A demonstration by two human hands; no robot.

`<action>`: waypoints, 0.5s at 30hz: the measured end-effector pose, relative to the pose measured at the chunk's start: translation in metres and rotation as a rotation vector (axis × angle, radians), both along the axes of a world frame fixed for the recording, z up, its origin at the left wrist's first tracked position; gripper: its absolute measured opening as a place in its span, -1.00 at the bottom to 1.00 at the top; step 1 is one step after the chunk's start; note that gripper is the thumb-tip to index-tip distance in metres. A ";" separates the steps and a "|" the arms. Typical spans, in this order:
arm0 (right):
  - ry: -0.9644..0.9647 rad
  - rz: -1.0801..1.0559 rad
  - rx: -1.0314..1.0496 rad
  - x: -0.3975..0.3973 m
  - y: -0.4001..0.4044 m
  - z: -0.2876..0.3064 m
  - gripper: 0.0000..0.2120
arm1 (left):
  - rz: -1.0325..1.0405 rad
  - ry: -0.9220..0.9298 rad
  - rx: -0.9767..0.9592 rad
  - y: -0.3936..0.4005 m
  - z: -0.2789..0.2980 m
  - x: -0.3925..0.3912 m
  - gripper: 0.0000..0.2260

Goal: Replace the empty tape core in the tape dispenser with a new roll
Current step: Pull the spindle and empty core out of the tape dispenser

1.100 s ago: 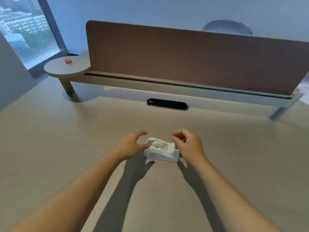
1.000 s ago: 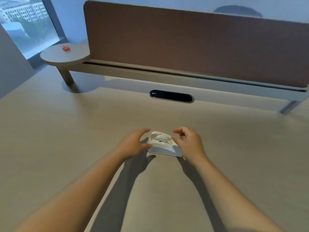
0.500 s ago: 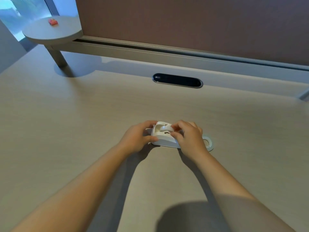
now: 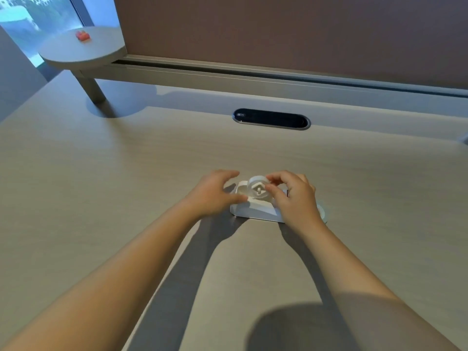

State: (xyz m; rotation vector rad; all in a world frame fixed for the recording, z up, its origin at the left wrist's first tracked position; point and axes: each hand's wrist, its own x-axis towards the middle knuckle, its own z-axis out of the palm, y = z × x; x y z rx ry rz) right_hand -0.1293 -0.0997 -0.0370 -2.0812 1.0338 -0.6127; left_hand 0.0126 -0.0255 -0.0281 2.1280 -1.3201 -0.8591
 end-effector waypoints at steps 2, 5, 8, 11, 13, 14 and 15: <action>-0.045 0.038 0.045 -0.002 -0.001 0.012 -0.87 | 0.068 0.242 -0.080 0.001 0.015 -0.006 -0.59; -0.135 0.098 0.144 -0.004 0.001 0.025 -0.86 | 0.060 0.476 -0.118 0.002 0.027 -0.018 -0.78; -0.171 0.056 0.026 -0.009 0.007 0.031 -0.79 | 0.168 0.559 -0.168 0.004 0.029 -0.028 -0.89; -0.123 0.085 -0.173 -0.018 0.013 0.032 -0.78 | 0.237 0.624 -0.184 0.005 0.029 -0.038 -0.89; -0.058 0.150 -0.260 -0.024 0.016 0.030 -0.77 | 0.265 0.675 -0.179 0.005 0.030 -0.043 -0.88; -0.022 0.167 -0.314 -0.027 0.016 0.029 -0.76 | 0.276 0.691 -0.179 0.005 0.030 -0.045 -0.87; 0.016 0.173 -0.381 -0.029 0.016 0.028 -0.76 | 0.288 0.695 -0.184 0.006 0.029 -0.047 -0.86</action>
